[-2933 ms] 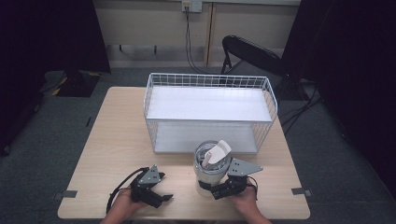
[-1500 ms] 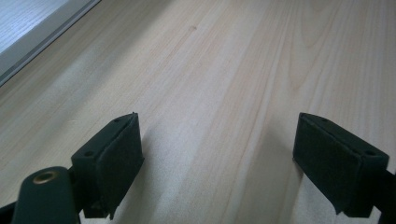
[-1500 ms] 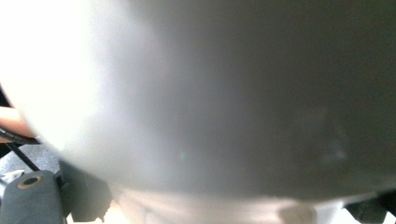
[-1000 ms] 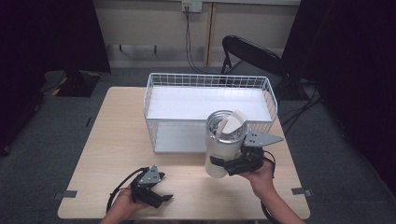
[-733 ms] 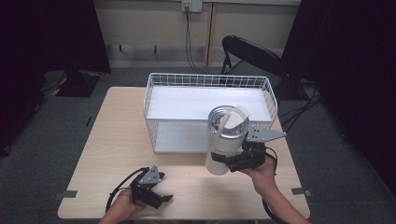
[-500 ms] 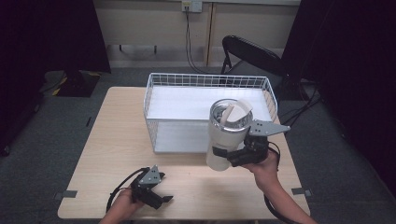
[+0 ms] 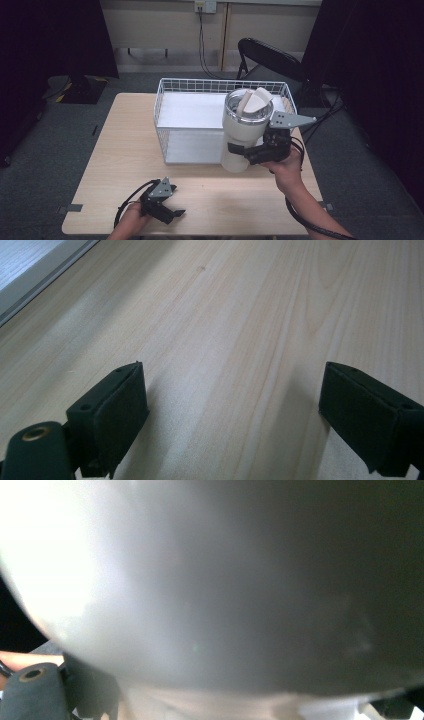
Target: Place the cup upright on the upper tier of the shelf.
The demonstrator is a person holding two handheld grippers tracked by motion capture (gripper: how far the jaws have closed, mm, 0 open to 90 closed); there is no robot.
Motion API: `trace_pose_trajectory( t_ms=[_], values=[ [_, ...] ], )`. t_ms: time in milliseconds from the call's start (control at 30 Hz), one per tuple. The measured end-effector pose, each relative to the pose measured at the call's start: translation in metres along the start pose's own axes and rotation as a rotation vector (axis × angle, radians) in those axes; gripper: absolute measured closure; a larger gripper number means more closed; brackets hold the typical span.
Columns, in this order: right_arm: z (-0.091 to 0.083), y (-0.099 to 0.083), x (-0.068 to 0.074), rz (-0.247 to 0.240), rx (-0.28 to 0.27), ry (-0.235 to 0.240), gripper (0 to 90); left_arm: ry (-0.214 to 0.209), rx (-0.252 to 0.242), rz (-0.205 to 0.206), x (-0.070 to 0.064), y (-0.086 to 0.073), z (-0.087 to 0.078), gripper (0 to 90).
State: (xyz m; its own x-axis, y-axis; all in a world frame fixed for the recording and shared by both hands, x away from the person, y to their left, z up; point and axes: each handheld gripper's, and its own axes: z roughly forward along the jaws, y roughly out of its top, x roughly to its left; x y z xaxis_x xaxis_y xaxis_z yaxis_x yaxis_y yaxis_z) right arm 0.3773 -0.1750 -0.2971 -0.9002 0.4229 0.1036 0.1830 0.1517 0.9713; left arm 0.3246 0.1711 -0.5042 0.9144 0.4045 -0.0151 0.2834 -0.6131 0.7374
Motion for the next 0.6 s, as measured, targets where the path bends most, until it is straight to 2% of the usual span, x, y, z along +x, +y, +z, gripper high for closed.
trace_pose_trajectory(
  t_ms=[600],
  values=[
    [0.005, 0.037, -0.009, 0.007, 0.012, -0.036, 10.0, 0.0, -0.004, -0.004, 0.0, 0.0, 0.0, 11.4]
  ],
)
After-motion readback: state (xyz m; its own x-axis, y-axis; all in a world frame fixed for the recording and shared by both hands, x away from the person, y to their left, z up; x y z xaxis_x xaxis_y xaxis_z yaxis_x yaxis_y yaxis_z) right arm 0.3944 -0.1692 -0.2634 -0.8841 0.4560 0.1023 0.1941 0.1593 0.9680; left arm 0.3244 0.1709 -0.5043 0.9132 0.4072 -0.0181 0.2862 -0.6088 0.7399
